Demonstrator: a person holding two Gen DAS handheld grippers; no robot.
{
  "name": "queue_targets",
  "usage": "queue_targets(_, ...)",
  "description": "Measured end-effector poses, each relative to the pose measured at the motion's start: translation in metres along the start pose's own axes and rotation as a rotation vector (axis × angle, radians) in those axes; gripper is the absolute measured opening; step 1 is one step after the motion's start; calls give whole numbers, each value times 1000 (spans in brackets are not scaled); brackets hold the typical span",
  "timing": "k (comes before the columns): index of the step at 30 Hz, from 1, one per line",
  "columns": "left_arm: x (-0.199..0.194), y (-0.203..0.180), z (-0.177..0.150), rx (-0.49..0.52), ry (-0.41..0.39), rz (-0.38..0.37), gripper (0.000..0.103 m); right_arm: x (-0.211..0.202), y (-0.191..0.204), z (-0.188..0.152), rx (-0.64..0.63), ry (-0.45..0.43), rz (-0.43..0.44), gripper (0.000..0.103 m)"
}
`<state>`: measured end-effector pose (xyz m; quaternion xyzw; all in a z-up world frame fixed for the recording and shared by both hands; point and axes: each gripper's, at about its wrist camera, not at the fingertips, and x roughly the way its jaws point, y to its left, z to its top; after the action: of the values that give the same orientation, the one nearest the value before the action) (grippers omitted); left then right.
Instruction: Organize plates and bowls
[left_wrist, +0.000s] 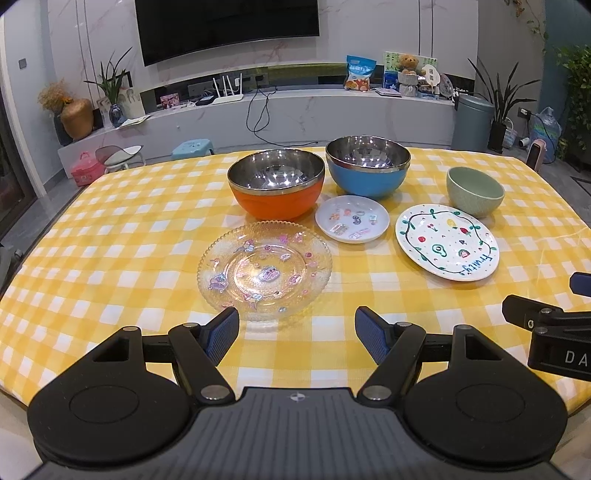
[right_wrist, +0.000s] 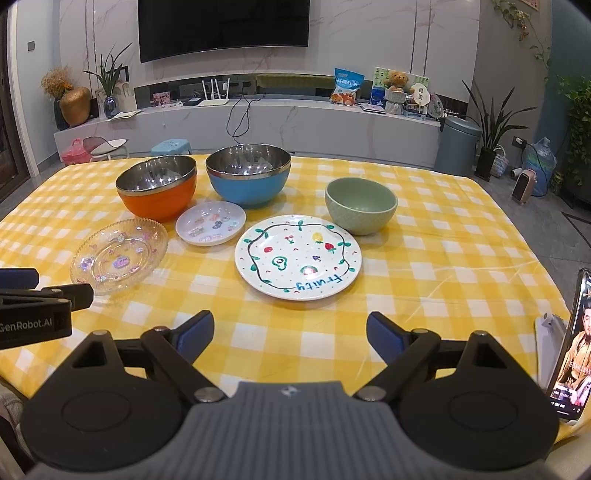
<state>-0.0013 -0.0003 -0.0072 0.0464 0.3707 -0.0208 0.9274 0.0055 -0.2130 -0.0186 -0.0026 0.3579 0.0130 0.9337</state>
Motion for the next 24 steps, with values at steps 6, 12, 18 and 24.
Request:
queue_targets(6, -1, 1, 0, -5, 0, -4, 84, 0, 1, -1, -9, 5, -1, 89)
queue_targets(12, -1, 2, 1, -13, 3, -1, 84, 1, 2, -1, -14, 11, -1, 89)
queue_targets(18, -2, 2, 1, -17, 6, -1, 84, 2, 3, -1, -18, 12, 0, 89)
queue_targets(24, -1, 2, 1, -19, 7, -7, 84, 2, 3, -1, -16, 13, -1, 89)
